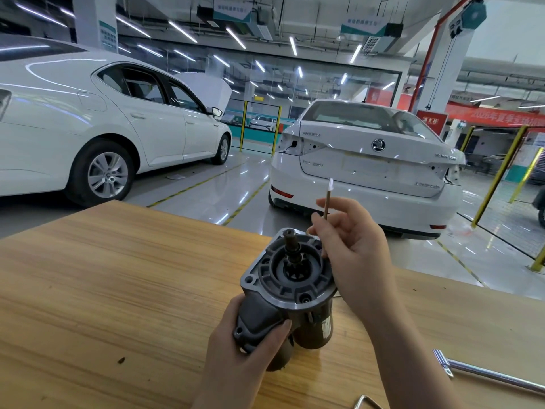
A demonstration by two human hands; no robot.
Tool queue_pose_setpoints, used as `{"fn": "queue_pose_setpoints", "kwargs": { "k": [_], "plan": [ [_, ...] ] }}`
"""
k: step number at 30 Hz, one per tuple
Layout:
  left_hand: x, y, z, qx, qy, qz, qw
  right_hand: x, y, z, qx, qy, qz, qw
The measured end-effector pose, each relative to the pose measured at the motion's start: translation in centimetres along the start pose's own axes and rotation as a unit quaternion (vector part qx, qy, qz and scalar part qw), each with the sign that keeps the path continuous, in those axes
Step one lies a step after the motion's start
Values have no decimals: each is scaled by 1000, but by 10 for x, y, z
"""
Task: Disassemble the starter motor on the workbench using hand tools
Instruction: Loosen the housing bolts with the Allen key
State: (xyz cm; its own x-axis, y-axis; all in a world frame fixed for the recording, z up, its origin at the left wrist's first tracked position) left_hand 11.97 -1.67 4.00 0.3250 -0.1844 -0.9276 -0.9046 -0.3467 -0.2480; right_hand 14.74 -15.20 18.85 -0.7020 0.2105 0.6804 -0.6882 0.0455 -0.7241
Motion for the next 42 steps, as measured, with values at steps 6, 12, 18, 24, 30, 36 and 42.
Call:
{"fn": "queue_pose_setpoints", "kwargs": {
  "k": [6,12,18,24,30,36,42],
  "plan": [
    [0,-1,0,-5,16,6,1000,-4,-1,4,-21,-31,-32,999],
    [1,-1,-2,10,23,4,1000,-5,1,-2,42,13,-27,999],
    [3,-1,-2,12,30,2,999,-1,0,-1,36,-31,-26,999],
    [0,0,-2,13,15,-10,1000,-5,-1,6,-2,-30,-60,998],
    [-4,1,-2,12,-8,-17,1000,0,-1,2,48,19,-34,998],
    [0,0,2,-7,-27,-7,1000,-2,-2,2,48,20,-46,998],
    [0,1,3,-12,-23,-4,1000,0,2,8,10,26,-66,997]
  ]
}}
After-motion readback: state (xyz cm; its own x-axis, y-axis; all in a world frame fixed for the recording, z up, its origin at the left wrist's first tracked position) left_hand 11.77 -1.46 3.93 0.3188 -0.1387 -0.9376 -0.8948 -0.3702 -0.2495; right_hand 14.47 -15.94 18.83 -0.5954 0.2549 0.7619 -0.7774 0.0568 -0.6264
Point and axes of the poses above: each hand's wrist, its own y-axis away from the middle knuckle, its own z-axis out of the back of the hand, x = y × z, the point moved 10 cm from there along -y, towards the middle knuckle, and after that the axes turned 9 degrees about -x, right-handed, at the moved point
